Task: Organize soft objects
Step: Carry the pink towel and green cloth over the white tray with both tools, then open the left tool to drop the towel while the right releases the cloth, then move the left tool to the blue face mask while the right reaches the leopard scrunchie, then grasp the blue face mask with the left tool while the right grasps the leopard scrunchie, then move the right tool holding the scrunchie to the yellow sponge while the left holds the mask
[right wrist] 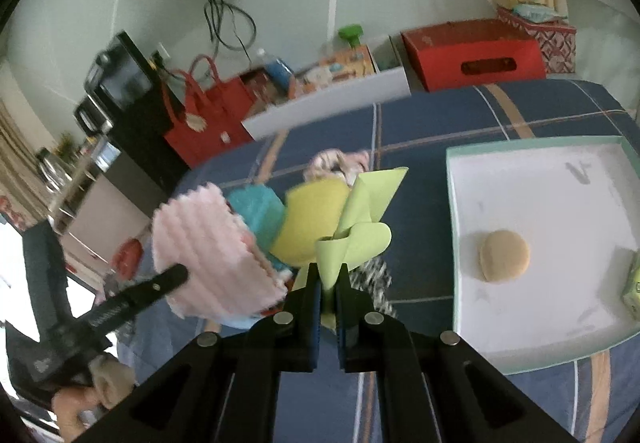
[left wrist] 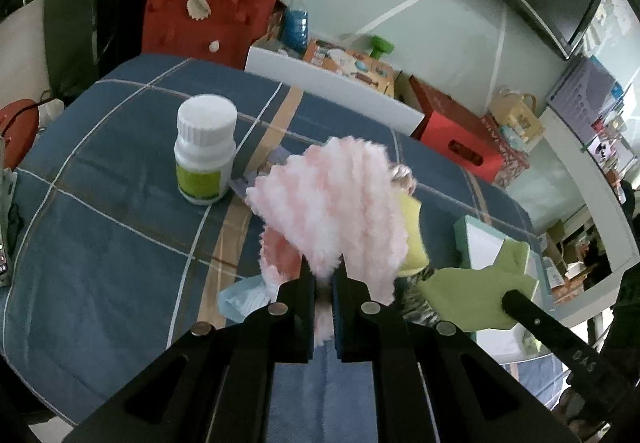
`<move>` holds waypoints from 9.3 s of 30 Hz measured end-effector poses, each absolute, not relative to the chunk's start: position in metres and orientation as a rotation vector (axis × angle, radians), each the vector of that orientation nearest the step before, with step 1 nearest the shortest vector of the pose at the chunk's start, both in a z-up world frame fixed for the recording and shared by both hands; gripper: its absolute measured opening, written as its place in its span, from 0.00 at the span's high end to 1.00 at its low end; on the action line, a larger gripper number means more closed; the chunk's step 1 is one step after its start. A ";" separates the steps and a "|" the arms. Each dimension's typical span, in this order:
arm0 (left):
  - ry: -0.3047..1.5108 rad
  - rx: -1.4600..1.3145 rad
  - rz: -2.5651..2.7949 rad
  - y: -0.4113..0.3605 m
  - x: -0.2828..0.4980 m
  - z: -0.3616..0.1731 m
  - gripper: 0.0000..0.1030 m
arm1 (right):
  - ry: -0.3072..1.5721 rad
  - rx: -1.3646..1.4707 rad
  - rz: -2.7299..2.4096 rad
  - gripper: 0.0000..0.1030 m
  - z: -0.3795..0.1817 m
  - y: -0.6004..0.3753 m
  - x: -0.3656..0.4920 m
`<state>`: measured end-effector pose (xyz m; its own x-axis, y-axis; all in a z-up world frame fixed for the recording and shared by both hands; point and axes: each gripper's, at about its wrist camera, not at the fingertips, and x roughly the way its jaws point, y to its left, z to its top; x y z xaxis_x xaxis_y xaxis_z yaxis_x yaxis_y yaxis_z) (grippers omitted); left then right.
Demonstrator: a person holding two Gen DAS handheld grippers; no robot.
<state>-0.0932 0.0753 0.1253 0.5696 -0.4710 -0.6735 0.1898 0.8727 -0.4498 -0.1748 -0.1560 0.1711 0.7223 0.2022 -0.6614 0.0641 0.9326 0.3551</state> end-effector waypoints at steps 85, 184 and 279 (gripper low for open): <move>1.041 0.169 -0.756 -0.242 -0.095 0.132 0.41 | 0.774 0.680 -0.522 0.90 0.161 -0.395 -0.195; 1.133 -0.393 -0.112 0.079 -0.073 0.070 0.00 | 1.166 0.130 -0.033 0.00 0.091 -0.137 -0.106; 0.945 -0.542 -0.137 0.107 -0.081 0.108 0.85 | 1.020 0.083 -0.055 0.64 0.127 -0.134 -0.132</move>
